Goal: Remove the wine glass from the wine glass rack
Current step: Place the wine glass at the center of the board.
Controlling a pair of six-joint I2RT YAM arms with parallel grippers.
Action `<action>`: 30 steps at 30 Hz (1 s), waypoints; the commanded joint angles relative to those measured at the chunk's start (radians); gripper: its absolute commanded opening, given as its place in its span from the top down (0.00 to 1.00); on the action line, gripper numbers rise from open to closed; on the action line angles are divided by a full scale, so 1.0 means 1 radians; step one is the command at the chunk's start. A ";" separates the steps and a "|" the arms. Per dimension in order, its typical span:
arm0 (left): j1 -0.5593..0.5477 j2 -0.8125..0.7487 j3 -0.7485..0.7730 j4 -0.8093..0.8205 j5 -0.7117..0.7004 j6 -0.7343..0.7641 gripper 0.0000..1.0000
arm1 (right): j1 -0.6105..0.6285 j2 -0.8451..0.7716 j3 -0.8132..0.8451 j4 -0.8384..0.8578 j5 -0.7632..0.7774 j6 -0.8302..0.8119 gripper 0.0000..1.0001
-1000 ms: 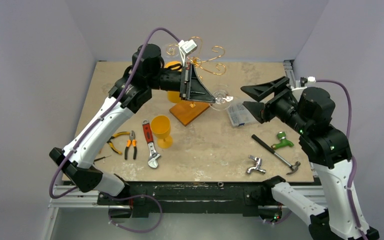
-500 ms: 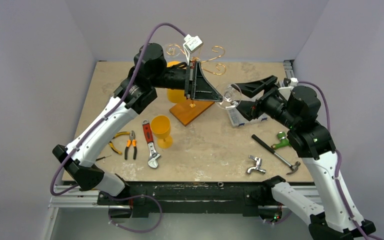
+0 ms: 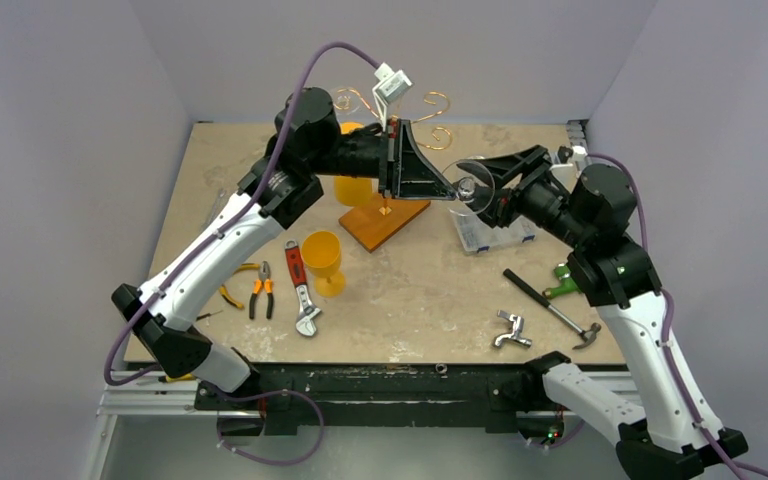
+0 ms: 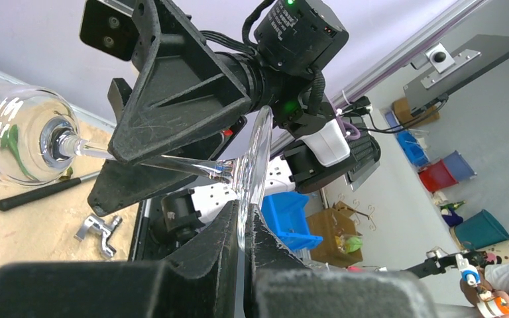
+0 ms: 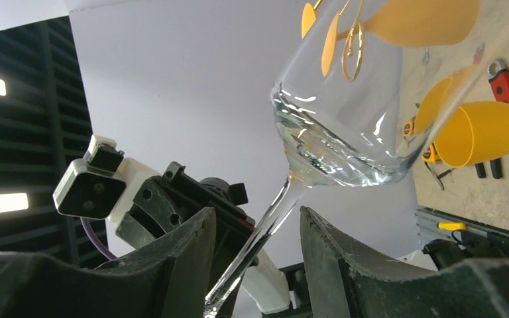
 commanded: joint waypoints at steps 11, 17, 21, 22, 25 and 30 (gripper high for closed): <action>-0.019 0.030 0.049 0.126 0.014 0.044 1.00 | -0.003 0.036 -0.001 0.109 -0.065 0.024 0.93; -0.021 0.014 0.028 0.127 0.043 0.064 1.00 | -0.006 0.027 -0.001 0.125 -0.045 0.012 1.00; -0.020 0.011 0.026 0.076 0.044 0.087 0.90 | -0.012 0.010 -0.002 0.140 -0.020 -0.005 1.00; -0.020 0.011 0.025 0.068 0.047 0.088 0.86 | -0.012 0.005 -0.002 0.144 -0.011 -0.012 1.00; -0.021 0.005 0.021 0.044 0.050 0.100 0.71 | -0.014 -0.006 -0.003 0.155 0.009 -0.024 1.00; -0.020 -0.003 0.017 0.008 0.052 0.110 0.49 | -0.015 -0.003 0.009 0.180 0.010 -0.043 1.00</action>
